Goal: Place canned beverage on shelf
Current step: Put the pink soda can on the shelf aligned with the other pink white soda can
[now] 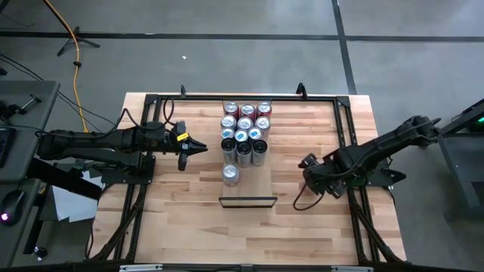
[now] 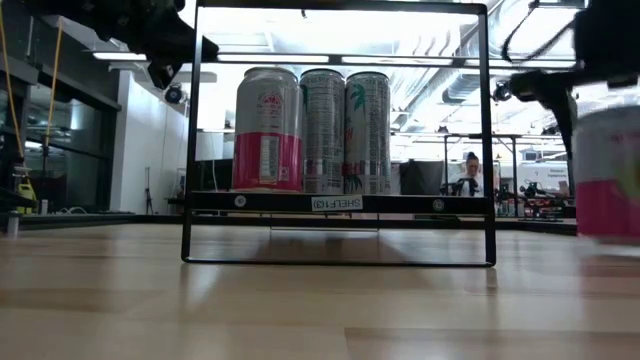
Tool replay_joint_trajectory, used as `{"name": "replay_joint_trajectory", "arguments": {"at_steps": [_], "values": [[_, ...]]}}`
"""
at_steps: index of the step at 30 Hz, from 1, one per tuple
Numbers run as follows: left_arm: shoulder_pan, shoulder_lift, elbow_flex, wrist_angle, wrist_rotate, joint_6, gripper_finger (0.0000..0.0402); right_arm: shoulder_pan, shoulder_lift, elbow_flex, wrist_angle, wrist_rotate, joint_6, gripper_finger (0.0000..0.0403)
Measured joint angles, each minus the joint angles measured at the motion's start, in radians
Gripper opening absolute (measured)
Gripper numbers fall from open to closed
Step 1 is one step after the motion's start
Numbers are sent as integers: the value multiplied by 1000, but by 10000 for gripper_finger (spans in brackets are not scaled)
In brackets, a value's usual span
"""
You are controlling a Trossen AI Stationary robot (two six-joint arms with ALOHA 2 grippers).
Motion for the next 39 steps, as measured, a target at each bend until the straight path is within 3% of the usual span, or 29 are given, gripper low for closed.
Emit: {"name": "replay_joint_trajectory", "arguments": {"at_steps": [3, 10, 13, 18, 21, 28, 31, 39], "values": [[0, 0, 0, -1, -1, 0, 0, 0, -1, 49, 12, -9, 182, 282], [0, 0, 0, 5, -30, 0, 0, -73, 14, 185, -62, 82, 914, 282], [0, 0, 0, 5, -30, 0, 0, -117, 75, 268, -137, 56, 1097, 282], [0, 0, 0, 5, -30, 3, 0, -152, 275, 483, -291, -35, 1102, 282], [0, 0, 0, 5, -30, 28, 0, -160, 392, 632, -381, -36, 1051, 282], [0, 0, 0, 11, -30, 53, 0, -198, 567, 885, -351, 5, 1007, 282], [0, 0, 0, 12, -30, 53, 0, -211, 614, 961, -341, 58, 1013, 282], [0, 0, 0, 11, -30, 54, 0, -215, 755, 1029, -332, 47, 1076, 282]]}}
